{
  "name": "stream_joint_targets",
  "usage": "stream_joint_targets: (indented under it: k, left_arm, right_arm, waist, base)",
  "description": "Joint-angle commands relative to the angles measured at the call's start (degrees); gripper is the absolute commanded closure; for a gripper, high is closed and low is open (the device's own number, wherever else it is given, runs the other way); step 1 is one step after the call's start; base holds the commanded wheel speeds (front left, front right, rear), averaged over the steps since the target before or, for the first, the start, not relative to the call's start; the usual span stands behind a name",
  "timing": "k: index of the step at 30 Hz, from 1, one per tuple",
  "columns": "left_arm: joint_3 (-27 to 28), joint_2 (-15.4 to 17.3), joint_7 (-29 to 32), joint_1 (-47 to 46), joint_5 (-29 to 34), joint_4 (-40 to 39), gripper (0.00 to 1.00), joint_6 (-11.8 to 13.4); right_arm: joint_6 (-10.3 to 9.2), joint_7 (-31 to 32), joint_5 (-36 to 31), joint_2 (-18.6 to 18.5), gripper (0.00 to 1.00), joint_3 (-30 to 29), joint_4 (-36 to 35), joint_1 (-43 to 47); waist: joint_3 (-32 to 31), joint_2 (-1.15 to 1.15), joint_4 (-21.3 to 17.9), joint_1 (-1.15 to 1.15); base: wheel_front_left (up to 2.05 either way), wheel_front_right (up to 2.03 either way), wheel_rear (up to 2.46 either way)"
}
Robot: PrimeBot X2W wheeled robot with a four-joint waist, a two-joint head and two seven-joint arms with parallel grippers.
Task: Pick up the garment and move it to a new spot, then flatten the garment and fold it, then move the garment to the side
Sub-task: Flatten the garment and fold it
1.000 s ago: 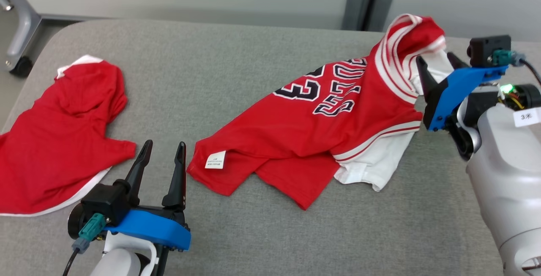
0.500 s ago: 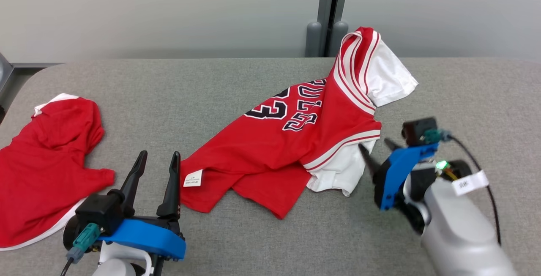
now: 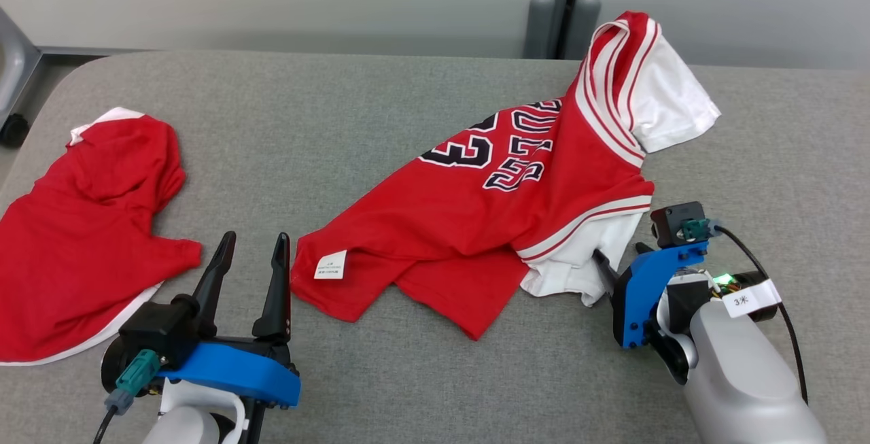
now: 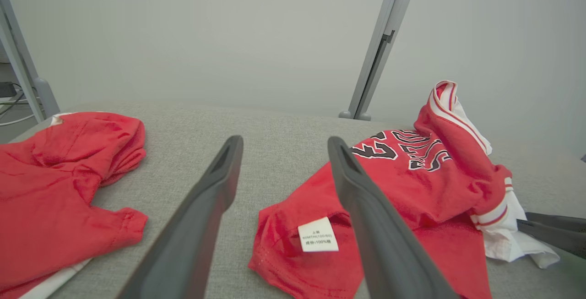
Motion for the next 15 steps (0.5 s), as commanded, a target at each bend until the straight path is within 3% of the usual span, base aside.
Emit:
stream_joint_targets:
  k: [1,3,4,5,9,15]
  left_arm:
    - [-0.13,0.02,-0.37,-1.16,-0.11,0.11,0.00,-0.32]
    - [-0.08,0.02,-0.53,-1.22,-0.16,0.28,0.00,-0.19]
    - [-0.06,0.07,-0.56,-1.15,-0.20,0.34,0.00,-0.16]
    - [0.01,0.12,-0.57,-1.15,-0.23,0.40,0.00,-0.06]
    - [0.29,0.23,-0.92,-0.88,-0.32,0.38,0.00,0.43]
    - [1.07,0.48,-1.40,0.92,-0.70,-0.16,0.00,1.26]
  right_arm:
    - [0.03,0.71,0.45,0.17,0.00,0.00,0.97,-0.63]
    - [0.06,1.73,1.74,0.32,0.00,1.80,2.09,-0.48]
    - [0.10,1.77,2.36,0.43,0.69,2.59,2.26,-0.55]
    - [0.11,1.56,2.96,0.46,1.00,3.27,2.12,-0.42]
    - [0.07,1.60,8.22,0.10,1.00,1.49,-0.04,0.55]
    - [0.02,4.07,6.73,-2.41,1.00,-6.23,-10.59,5.56]
  waist:
    - [0.78,0.00,0.77,0.00]
    - [1.04,0.00,1.11,0.00]
    - [1.09,0.00,1.15,0.00]
    - [1.11,0.00,1.13,0.00]
    - [0.43,0.00,0.35,0.00]
    - [-1.38,0.00,-2.45,0.00]
  base:
    - [0.00,0.00,0.00]
    - [0.00,0.00,0.00]
    - [0.00,0.00,0.00]
    - [0.00,0.00,0.00]
    - [0.00,0.00,0.00]
    - [0.00,0.00,0.00]
